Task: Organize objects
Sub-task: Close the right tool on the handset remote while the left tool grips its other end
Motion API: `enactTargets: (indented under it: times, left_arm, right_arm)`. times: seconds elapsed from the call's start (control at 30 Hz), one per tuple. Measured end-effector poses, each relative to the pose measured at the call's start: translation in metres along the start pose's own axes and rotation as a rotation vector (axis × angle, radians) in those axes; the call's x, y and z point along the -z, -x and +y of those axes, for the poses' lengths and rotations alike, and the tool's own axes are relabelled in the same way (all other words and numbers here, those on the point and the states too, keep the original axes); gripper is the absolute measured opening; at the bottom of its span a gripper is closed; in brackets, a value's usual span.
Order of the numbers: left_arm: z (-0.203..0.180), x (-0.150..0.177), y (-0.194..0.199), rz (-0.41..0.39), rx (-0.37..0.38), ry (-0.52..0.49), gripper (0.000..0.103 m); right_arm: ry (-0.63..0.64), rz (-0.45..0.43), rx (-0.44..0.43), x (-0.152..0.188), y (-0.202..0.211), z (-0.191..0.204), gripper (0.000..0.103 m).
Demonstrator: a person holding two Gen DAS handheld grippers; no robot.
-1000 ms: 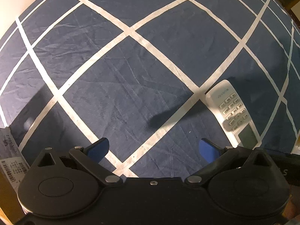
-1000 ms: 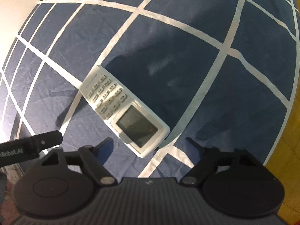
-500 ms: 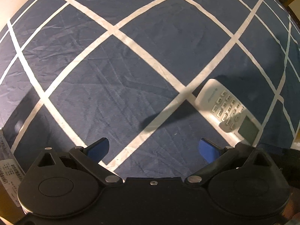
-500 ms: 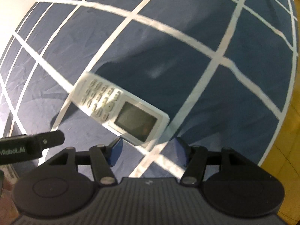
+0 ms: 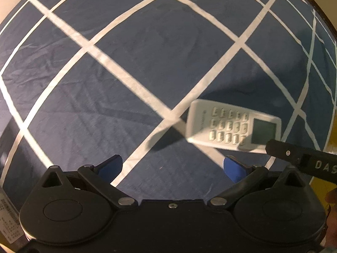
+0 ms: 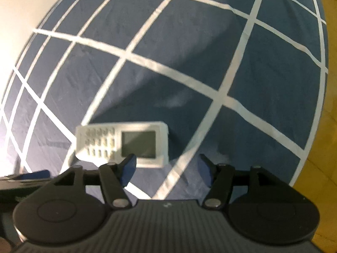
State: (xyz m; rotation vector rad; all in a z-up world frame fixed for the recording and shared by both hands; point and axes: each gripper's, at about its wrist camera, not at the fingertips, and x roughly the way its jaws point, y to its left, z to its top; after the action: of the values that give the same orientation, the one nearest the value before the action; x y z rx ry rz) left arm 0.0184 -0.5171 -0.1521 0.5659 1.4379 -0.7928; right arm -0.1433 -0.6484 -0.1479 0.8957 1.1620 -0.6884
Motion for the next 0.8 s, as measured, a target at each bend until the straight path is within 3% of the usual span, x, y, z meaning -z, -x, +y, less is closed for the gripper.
enactTargets:
  times: [0.27, 0.8]
  left_arm:
    - [-0.014, -0.013, -0.008, 0.013, 0.033, -0.047, 0.103]
    - [-0.028, -0.028, -0.025, 0.040, 0.122, -0.080, 0.103]
  right_arm:
    - [-0.055, 0.027, -0.064, -0.022, -0.008, -0.002, 0.072]
    - [-0.034, 0.087, -0.088, -0.034, -0.024, 0.018, 0.081]
